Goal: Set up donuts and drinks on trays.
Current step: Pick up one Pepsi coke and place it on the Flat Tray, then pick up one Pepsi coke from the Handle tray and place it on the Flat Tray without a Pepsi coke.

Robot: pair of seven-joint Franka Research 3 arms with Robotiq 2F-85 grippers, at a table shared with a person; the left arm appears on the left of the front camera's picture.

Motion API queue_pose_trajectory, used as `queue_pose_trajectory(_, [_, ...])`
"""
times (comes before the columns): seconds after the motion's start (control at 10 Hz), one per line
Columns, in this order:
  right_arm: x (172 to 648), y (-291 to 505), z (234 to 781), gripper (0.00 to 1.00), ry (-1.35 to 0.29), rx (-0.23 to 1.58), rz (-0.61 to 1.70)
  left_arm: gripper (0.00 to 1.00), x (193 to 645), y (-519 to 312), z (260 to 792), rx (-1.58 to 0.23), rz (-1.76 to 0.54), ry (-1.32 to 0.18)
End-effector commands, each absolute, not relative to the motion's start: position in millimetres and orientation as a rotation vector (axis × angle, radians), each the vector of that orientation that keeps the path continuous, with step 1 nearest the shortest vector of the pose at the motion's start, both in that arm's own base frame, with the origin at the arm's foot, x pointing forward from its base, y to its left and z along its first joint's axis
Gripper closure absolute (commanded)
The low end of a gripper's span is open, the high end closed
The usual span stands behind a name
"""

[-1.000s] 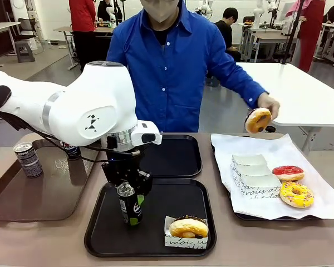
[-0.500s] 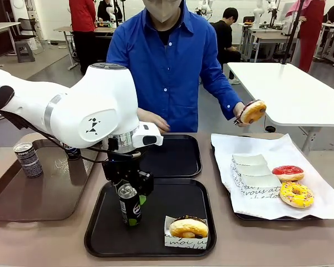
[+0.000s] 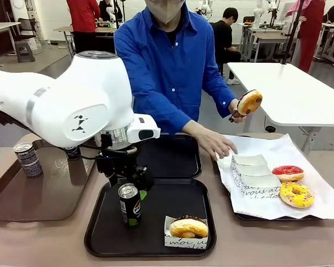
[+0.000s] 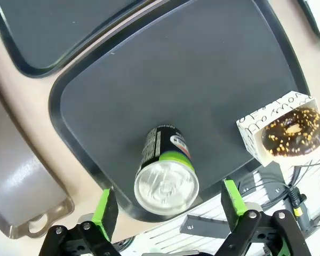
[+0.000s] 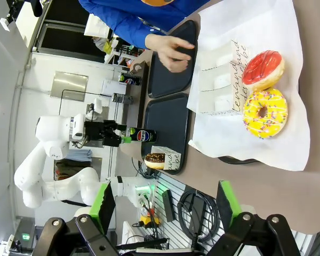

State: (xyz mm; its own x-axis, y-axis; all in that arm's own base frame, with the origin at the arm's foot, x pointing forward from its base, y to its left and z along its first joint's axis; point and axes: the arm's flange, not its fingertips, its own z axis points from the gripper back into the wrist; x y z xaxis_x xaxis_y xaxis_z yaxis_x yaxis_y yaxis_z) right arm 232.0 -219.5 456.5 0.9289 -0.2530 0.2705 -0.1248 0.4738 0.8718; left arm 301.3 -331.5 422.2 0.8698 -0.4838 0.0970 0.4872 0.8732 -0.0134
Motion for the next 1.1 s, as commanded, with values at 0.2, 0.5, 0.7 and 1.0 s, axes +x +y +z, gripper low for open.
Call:
queue_pose_trajectory(0.2, [233,-221,456,0.0,-0.411,1.098,-0.068,0.0,262,-294,460,-0.033,-0.43,-0.228])
queue_pose_trajectory(0.5, [233,-221,456,0.0,-0.411,1.098,-0.068,0.0,261,-272,465,-0.056,-0.412,-0.242])
queue_pose_trajectory(0.7, [233,-221,456,0.0,-0.411,1.098,-0.068,0.0,262,-277,474,-0.039,-0.42,-0.257])
queue_pose_trajectory(1.0, [233,-221,456,0.0,-0.411,1.098,-0.068,0.0,262,-277,474,-0.039,-0.42,-0.257])
